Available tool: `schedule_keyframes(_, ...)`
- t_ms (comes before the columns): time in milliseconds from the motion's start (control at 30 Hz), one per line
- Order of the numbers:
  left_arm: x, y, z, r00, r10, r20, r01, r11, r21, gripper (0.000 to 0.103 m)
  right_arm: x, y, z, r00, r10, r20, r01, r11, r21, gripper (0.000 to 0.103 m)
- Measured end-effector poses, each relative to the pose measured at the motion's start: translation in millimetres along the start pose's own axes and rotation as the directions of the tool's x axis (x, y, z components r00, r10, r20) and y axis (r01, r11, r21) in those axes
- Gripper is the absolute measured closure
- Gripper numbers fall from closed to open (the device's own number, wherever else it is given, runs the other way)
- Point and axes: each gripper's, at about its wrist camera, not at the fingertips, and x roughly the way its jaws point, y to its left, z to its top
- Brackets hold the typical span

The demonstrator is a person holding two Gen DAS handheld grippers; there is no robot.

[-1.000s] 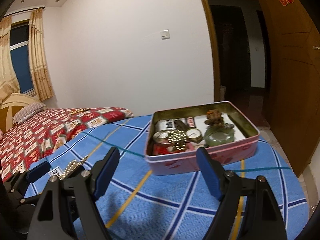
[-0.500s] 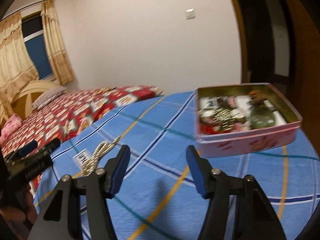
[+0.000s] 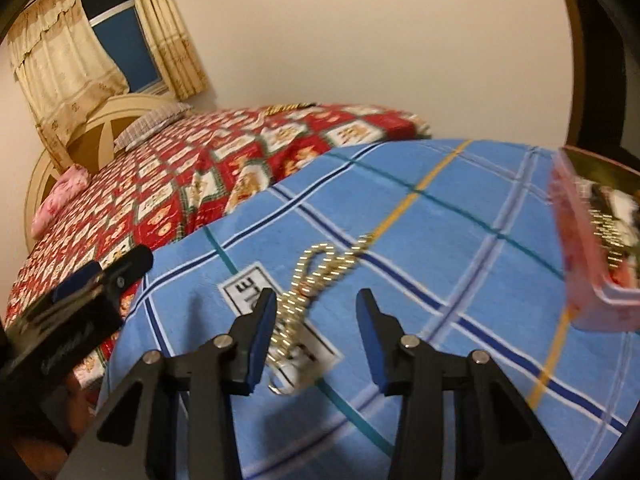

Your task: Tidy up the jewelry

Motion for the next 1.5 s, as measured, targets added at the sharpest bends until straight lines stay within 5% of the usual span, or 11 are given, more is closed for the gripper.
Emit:
schedule_keyframes(133, -1, -4, -1, 1.000, -0.015, 0.000, 0.015, 1.000, 0.019, 0.022, 27, 12, 6, 0.995, 0.026, -0.098, -0.029, 0.999, -0.026, 0.058)
schedule_keyframes(267, 1, -7, -1, 1.000, -0.023, -0.014, 0.023, 0.999, 0.036, 0.022, 29, 15, 7, 0.994, -0.003, -0.112, -0.006, 0.997, -0.079, 0.084)
schedule_keyframes(333, 3, -7, -1, 0.999, -0.027, -0.021, 0.028, 0.999, 0.035, 0.022, 28, 5, 7, 0.992, 0.048, -0.114, -0.053, 0.998, -0.040, 0.087)
schedule_keyframes(500, 3, -9, -2, 0.998, -0.051, -0.032, 0.052, 0.998, 0.044, 0.022, 1, -35, 5, 0.992, 0.129, 0.001, -0.128, 0.986, 0.109, 0.093)
schedule_keyframes(633, 1, -18, -4, 0.995, -0.089, -0.042, 0.093, 0.992, 0.091, 0.022, -30, -50, 0, 0.997, 0.056, 0.056, -0.060, 0.995, 0.083, 0.093)
schedule_keyframes(767, -2, -40, -10, 0.978, -0.187, -0.091, 0.201, 0.961, 0.189, 0.022, -50, -65, -11, 0.999, -0.014, 0.049, 0.011, 0.998, 0.054, 0.093)
schedule_keyframes(867, 2, -66, -23, 0.939, -0.272, -0.209, 0.322, 0.908, 0.269, 0.022, -59, -76, -20, 0.997, -0.068, 0.029, 0.067, 0.997, 0.021, 0.093)
schedule_keyframes(1067, 10, -93, -39, 0.907, -0.269, -0.323, 0.380, 0.853, 0.358, 0.023, -66, -89, -26, 0.996, -0.084, 0.028, 0.082, 0.996, 0.046, 0.093)
schedule_keyframes(1333, 14, -95, -40, 0.891, -0.284, -0.355, 0.409, 0.840, 0.355, 0.053, -67, -91, -26, 0.996, -0.079, 0.045, 0.076, 0.995, 0.071, 0.091)
schedule_keyframes(1400, 11, -99, -42, 0.884, -0.302, -0.357, 0.431, 0.823, 0.370, 0.071, -70, -95, -26, 0.996, -0.077, 0.053, 0.072, 0.993, 0.092, 0.090)
schedule_keyframes(1500, 9, -105, -43, 0.877, -0.318, -0.360, 0.452, 0.800, 0.395, 0.084, -74, -98, -26, 0.994, -0.082, 0.069, 0.074, 0.991, 0.111, 0.090)
